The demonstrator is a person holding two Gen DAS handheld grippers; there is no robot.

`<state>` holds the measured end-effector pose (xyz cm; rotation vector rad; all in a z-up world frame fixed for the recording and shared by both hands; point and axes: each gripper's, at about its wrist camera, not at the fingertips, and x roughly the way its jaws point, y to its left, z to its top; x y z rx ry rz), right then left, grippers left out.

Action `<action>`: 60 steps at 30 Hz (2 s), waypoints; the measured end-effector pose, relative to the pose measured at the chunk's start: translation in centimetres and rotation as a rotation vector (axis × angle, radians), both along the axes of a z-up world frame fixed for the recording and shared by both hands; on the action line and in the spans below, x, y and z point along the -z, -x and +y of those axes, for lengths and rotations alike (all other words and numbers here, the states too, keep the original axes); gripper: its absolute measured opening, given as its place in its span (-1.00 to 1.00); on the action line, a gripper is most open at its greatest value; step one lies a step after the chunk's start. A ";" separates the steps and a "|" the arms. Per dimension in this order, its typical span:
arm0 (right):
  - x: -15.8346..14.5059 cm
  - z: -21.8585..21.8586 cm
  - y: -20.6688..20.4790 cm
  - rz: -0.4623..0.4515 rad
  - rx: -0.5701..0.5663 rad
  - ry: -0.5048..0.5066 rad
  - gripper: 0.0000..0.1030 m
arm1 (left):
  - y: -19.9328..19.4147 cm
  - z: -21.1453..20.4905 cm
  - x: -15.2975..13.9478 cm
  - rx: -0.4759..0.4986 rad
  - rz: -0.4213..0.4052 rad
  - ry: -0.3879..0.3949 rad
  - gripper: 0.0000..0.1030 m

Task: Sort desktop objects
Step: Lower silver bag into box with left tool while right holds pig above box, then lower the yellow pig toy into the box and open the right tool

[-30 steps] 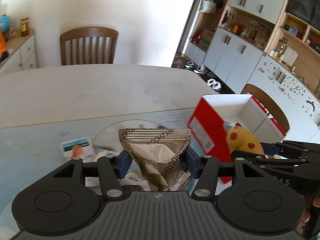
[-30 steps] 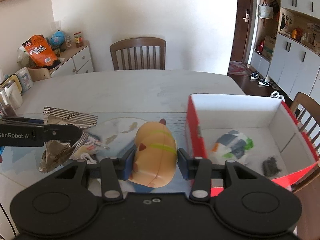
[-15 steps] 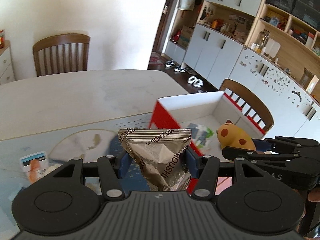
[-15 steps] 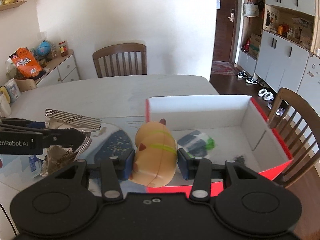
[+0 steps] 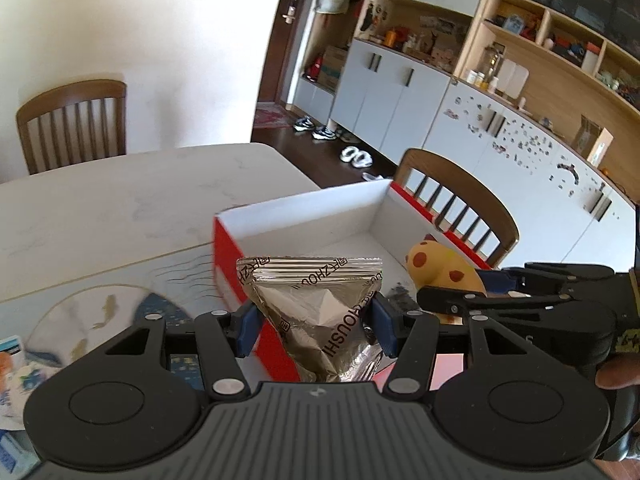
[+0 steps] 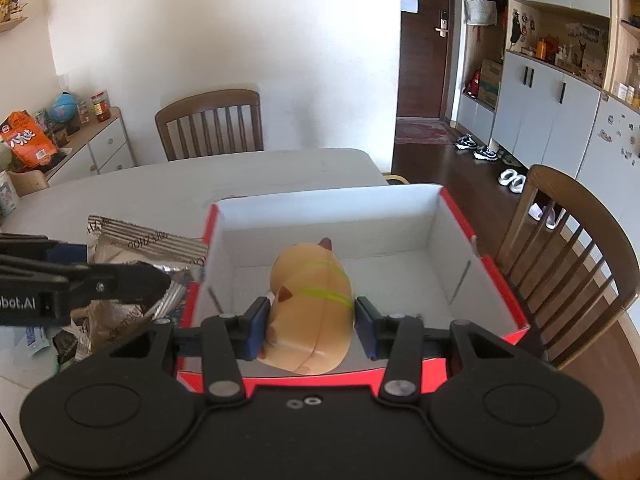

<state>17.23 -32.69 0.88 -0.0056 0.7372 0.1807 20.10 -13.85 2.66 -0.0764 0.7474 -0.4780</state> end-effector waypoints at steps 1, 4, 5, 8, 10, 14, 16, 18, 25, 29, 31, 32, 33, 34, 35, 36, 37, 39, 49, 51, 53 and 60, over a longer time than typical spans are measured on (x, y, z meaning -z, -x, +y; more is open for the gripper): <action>0.0 -0.3 -0.1 -0.001 0.003 0.004 -0.13 | -0.1 -0.4 0.1 0.003 0.001 -0.005 0.08; 0.1 -1.4 -0.5 -0.004 0.012 0.020 -0.13 | -0.7 -1.7 0.4 0.020 0.015 -0.001 0.08; 0.2 -1.7 -0.6 -0.004 0.014 0.024 -0.13 | -0.9 -2.2 0.6 0.025 0.021 0.002 0.08; 0.2 -2.7 -1.0 -0.005 0.020 0.037 -0.13 | -1.6 -3.4 0.9 0.049 0.028 -0.006 0.08; 0.3 -3.4 -1.5 -0.004 0.022 0.040 -0.13 | -1.9 -4.4 1.1 0.068 0.027 -0.023 0.08; 0.6 -4.4 -2.6 -0.001 0.031 0.054 -0.13 | -2.9 -6.0 1.8 0.091 0.037 -0.044 0.08; 0.7 -4.9 -3.3 -0.001 0.031 0.060 -0.13 | -3.3 -6.6 2.1 0.102 0.037 -0.057 0.08; 0.9 -5.2 -4.0 0.004 0.030 0.061 -0.13 | -3.7 -7.2 2.4 0.112 0.041 -0.070 0.08; 1.8 -5.9 -6.8 0.042 -0.010 0.059 -0.13 | -5.7 -9.6 3.3 0.170 0.083 -0.111 0.08; 2.3 -6.1 -8.2 0.056 -0.030 0.070 -0.13 | -6.7 -10.7 3.7 0.188 0.088 -0.145 0.08; 2.8 -6.0 -8.9 0.066 -0.036 0.076 -0.13 | -7.1 -10.8 4.2 0.188 0.104 -0.151 0.08; 2.9 -5.9 -9.1 0.073 -0.041 0.077 -0.13 | -7.4 -10.9 4.5 0.188 0.117 -0.153 0.08; 3.1 -5.8 -9.4 0.080 -0.046 0.076 -0.13 | -7.6 -11.0 4.7 0.187 0.125 -0.154 0.08; 3.4 -5.7 -9.7 0.089 -0.049 0.077 -0.13 | -7.8 -11.1 4.9 0.186 0.133 -0.156 0.08; 3.6 -5.7 -9.9 0.094 -0.050 0.080 -0.13 | -8.1 -11.2 5.2 0.187 0.142 -0.157 0.08; 3.7 -5.6 -10.2 0.099 -0.053 0.084 -0.13 | -8.3 -11.3 5.4 0.189 0.149 -0.156 0.08; 4.0 -5.5 -10.5 0.108 -0.054 0.086 -0.13 | -8.4 -11.4 5.6 0.193 0.156 -0.158 0.08; 4.4 -5.4 -11.1 0.127 -0.055 0.083 -0.13 | -8.9 -11.6 6.0 0.194 0.167 -0.169 0.08; 7.1 -5.3 -13.9 0.237 -0.025 0.068 -0.13 | -10.0 -12.3 7.2 0.222 0.211 -0.184 0.06; 7.6 -5.0 -14.3 0.258 -0.022 0.077 -0.13 | -9.9 -12.4 7.4 0.228 0.213 -0.192 0.05; 8.1 -4.8 -14.5 0.276 -0.021 0.077 -0.13 | -9.9 -12.4 7.6 0.231 0.220 -0.193 0.05; 9.5 -3.7 -15.1 0.324 -0.023 0.115 -0.13 | -10.0 -12.3 8.2 0.227 0.238 -0.196 0.05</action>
